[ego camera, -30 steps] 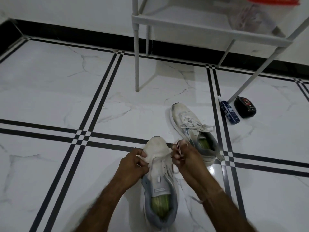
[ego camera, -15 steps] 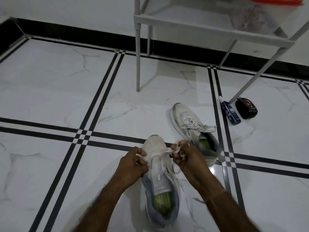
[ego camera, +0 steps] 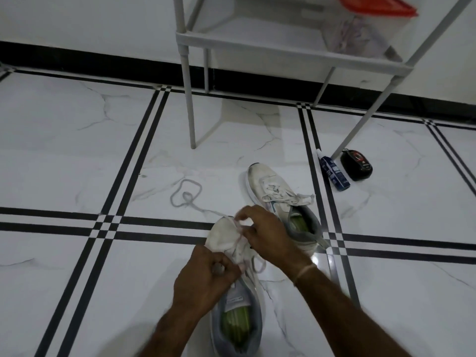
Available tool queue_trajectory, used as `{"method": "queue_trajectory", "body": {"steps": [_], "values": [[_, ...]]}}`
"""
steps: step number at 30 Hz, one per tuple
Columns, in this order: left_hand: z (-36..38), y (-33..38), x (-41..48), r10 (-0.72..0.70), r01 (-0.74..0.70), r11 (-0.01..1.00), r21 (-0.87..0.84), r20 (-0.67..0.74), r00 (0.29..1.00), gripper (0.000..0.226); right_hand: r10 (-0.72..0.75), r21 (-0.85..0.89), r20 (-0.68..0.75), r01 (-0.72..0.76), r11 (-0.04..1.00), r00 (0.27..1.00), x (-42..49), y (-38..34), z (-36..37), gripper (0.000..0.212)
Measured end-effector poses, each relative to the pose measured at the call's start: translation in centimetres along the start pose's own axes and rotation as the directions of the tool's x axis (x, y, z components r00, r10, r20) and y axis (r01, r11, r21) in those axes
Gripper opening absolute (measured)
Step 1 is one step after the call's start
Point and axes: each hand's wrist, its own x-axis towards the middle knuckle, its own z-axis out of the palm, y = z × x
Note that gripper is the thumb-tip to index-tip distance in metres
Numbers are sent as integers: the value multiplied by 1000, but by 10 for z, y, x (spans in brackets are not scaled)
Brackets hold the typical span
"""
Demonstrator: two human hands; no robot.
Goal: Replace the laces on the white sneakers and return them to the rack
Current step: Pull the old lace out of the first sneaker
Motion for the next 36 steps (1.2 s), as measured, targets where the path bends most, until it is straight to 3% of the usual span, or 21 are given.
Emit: {"method": "queue_trajectory", "body": {"steps": [3,7,9,10,11,13,14,17,18,20,23,25,26,27,28,29,30,31,33,34,36], "values": [[11,3,-3,-1,2,1000,16,-21,1000,48,-3,-40,113,8,999,994,-28,24,7,17],[16,2,2,-11,13,994,111,-20,1000,34,-21,-95,41,24,995,999,-46,35,30,11],[15,0,6,-22,22,995,100,0,1000,33,-3,114,-30,7,993,1000,-47,27,26,11],[14,-1,8,-20,19,996,83,9,1000,33,108,383,-53,-80,920,993,-46,17,13,14],[13,-3,10,-21,20,998,64,16,1000,34,234,695,-21,-154,702,972,-44,6,-1,17],[10,-6,14,-21,20,999,41,33,999,33,382,957,66,-167,238,922,-40,1,-16,23],[10,-7,14,-13,12,999,40,43,999,31,410,955,58,-170,243,910,-39,2,-19,24],[11,-10,16,-9,6,999,36,68,998,35,191,471,-83,-131,873,978,-42,14,3,15],[11,-12,17,-6,3,999,33,65,998,37,100,253,-23,-91,963,995,-45,19,14,18],[12,-14,16,-6,4,999,34,54,999,35,37,-19,85,-35,999,996,-47,29,30,30],[12,-16,17,6,-7,1000,24,43,999,31,-50,-251,-13,45,967,999,-44,37,38,15],[12,-15,15,6,-7,1000,28,41,999,30,111,128,-111,-97,987,988,-45,30,29,23],[12,-14,15,8,-9,999,34,42,999,30,293,488,-82,-218,845,952,-45,20,18,29],[12,-15,15,8,-10,999,32,45,999,29,420,769,-5,-265,582,908,-42,13,10,34],[12,-15,15,15,-16,1000,25,40,999,29,493,908,52,-247,338,868,-41,7,5,37],[13,-15,15,17,-17,1000,18,41,999,29,522,948,58,-211,239,851,-41,2,1,34],[12,-14,14,20,-20,1000,13,44,999,28,509,919,7,-207,336,861,-41,-1,-1,30],[12,-14,15,24,-25,1000,15,45,999,27,412,790,-62,-208,577,909,-43,-2,1,26],[11,-16,16,29,-30,999,21,53,998,24,147,197,-26,-139,970,989,-49,6,20,29],[11,-18,18,32,-33,999,19,61,998,24,69,-53,12,-68,996,998,-51,13,30,35],[14,-24,21,43,-45,999,19,82,996,28,31,-230,-37,-39,972,999,-47,26,40,31]]}}
